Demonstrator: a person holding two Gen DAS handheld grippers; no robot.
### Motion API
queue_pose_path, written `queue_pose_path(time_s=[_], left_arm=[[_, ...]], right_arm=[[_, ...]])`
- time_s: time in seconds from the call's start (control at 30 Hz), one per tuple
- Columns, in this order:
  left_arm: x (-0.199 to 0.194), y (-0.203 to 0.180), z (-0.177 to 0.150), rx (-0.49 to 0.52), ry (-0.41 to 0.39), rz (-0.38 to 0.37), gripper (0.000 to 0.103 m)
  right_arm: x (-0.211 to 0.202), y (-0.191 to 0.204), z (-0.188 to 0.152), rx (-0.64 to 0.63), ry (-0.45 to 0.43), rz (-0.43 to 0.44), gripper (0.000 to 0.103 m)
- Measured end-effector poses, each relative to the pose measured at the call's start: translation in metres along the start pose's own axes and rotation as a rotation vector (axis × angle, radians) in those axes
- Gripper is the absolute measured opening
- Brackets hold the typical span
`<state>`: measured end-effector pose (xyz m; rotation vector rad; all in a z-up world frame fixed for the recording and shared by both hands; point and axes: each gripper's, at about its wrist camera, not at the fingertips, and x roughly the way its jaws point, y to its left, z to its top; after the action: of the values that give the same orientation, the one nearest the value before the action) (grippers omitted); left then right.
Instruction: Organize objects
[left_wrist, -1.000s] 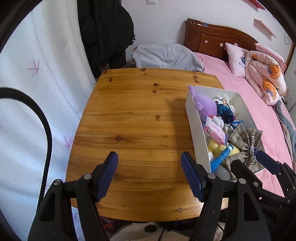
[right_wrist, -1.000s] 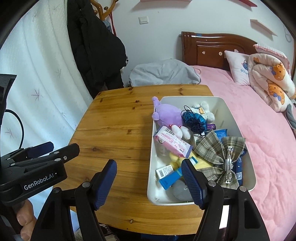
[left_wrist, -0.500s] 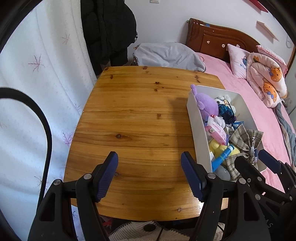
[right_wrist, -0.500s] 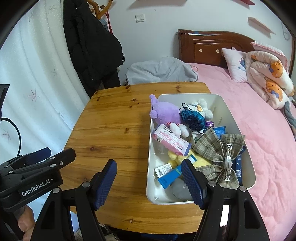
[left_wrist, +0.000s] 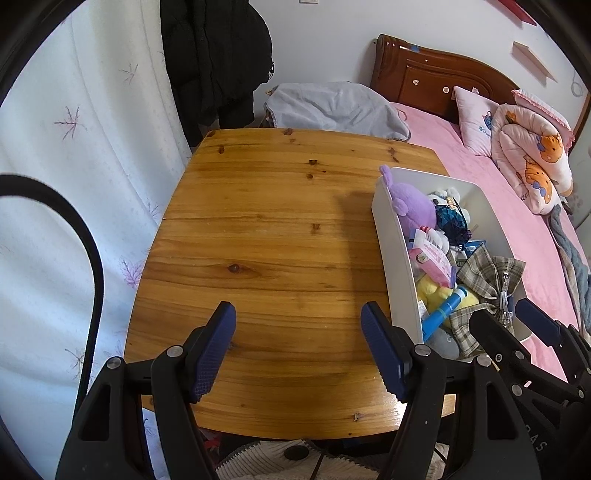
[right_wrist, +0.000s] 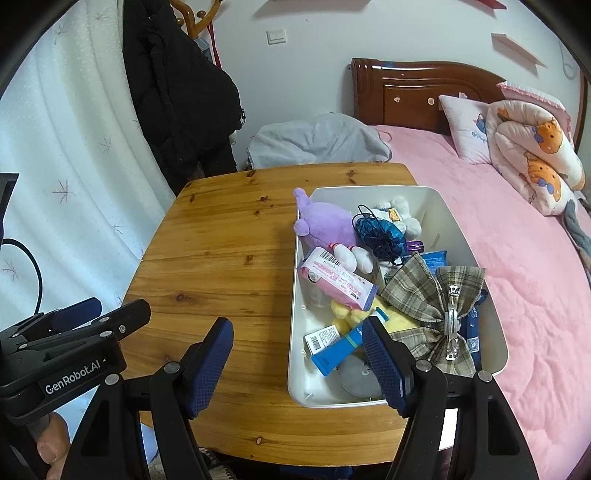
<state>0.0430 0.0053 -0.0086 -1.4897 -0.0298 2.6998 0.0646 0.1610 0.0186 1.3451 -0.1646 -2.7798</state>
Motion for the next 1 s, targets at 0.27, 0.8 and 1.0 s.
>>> queue_pose_path(time_s=[0.27, 0.8, 1.0], left_arm=[[0.0021, -0.0019, -0.0021, 0.0, 0.008, 0.001, 0.074], [0.0051, -0.003, -0.0042, -0.002, 0.018, 0.0, 0.074], [0.0051, -0.0038, -0.0049, -0.003, 0.019, 0.0, 0.074]], right_arm=[[0.0006, -0.0008, -0.0009, -0.001, 0.001, 0.002, 0.073], [0.001, 0.0, -0.001, 0.001, 0.002, 0.002, 0.073], [0.0018, 0.0003, -0.0019, 0.001, 0.003, 0.003, 0.073]])
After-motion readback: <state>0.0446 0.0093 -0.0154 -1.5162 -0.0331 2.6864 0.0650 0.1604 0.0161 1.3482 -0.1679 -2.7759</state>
